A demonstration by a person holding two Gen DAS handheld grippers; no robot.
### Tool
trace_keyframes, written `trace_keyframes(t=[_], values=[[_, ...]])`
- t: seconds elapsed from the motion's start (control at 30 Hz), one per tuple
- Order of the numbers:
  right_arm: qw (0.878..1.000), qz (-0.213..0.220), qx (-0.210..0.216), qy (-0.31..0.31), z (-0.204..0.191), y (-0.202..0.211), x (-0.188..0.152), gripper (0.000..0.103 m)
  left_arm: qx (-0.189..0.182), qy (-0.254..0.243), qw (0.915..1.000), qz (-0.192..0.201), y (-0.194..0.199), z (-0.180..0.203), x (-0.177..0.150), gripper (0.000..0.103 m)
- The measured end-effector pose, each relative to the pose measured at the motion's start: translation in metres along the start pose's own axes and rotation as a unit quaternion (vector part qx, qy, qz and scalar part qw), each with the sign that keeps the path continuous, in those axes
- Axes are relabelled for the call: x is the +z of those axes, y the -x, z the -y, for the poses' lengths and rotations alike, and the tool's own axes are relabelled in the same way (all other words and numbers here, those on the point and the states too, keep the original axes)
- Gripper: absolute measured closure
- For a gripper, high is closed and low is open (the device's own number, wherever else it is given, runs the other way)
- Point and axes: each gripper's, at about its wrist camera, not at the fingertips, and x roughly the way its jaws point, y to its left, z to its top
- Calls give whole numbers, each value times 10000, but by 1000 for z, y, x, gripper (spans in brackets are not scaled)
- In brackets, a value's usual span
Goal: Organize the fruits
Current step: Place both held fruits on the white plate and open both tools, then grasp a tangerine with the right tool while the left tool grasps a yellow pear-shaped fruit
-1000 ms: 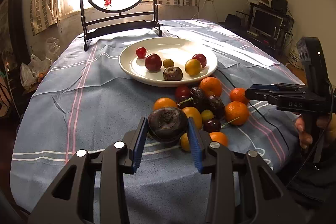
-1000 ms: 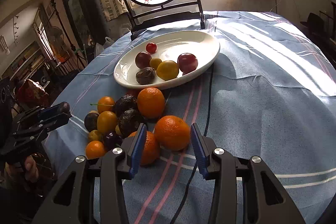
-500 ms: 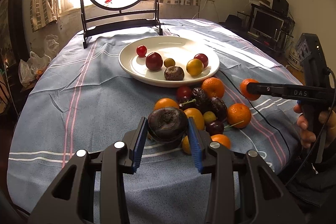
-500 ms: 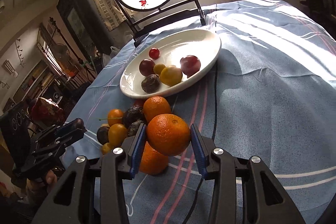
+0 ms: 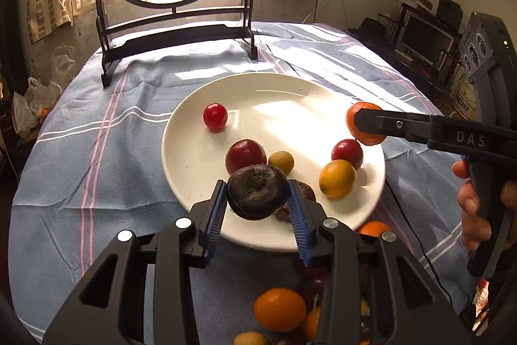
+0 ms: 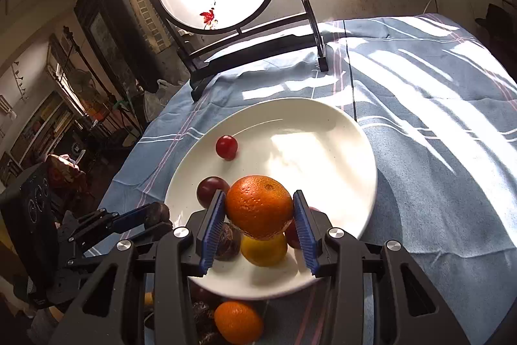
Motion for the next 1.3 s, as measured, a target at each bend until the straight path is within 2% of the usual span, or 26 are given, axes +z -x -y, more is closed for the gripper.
trace_keyframes(t=[0.1, 0.13, 0.17, 0.2, 0.27, 0.33, 0.43, 0.53, 0.67, 0.83, 0.97, 1.3], values=[[9996, 82, -185, 176, -6, -16, 8, 57, -62, 236, 9995, -218, -24, -10, 8, 65], [9995, 120, -219, 218, -8, -16, 9, 52, -42, 293, 9993, -222, -26, -12, 9, 64], [9993, 184, -239, 241, -9, -12, 8, 52, -70, 343, 9992, -199, -24, -13, 9, 61], [9991, 224, -216, 272, -11, -8, 7, 52, -87, 370, 9992, -137, -18, -13, 8, 57], [9987, 290, -148, 387, -17, 6, 0, 52, -40, 321, 9994, 106, 0, -13, 4, 41], [9983, 324, -97, 481, -22, 24, -11, 52, 18, 239, 9993, 303, 23, -11, -2, 33], [9975, 303, -27, 637, -28, 51, -39, 51, -37, 70, 9992, 384, 53, -5, -23, 32], [9963, 173, 8, 844, -33, 73, -78, 51, -12, -168, 9993, 339, 74, 4, -56, 28], [9957, -63, 83, 919, -32, 85, -127, 51, 26, -340, 9993, 127, 82, 10, -102, 28], [9967, -255, 95, 761, -25, 77, -163, 52, 75, -291, 9995, -4, 77, 9, -132, 29], [9969, -337, 32, 706, -23, 68, -166, 51, 166, -390, 9991, -73, 73, 13, -138, 37], [9967, -503, 82, 626, -24, 48, -159, 53, 224, -438, 9987, -108, 71, 22, -141, 39]])
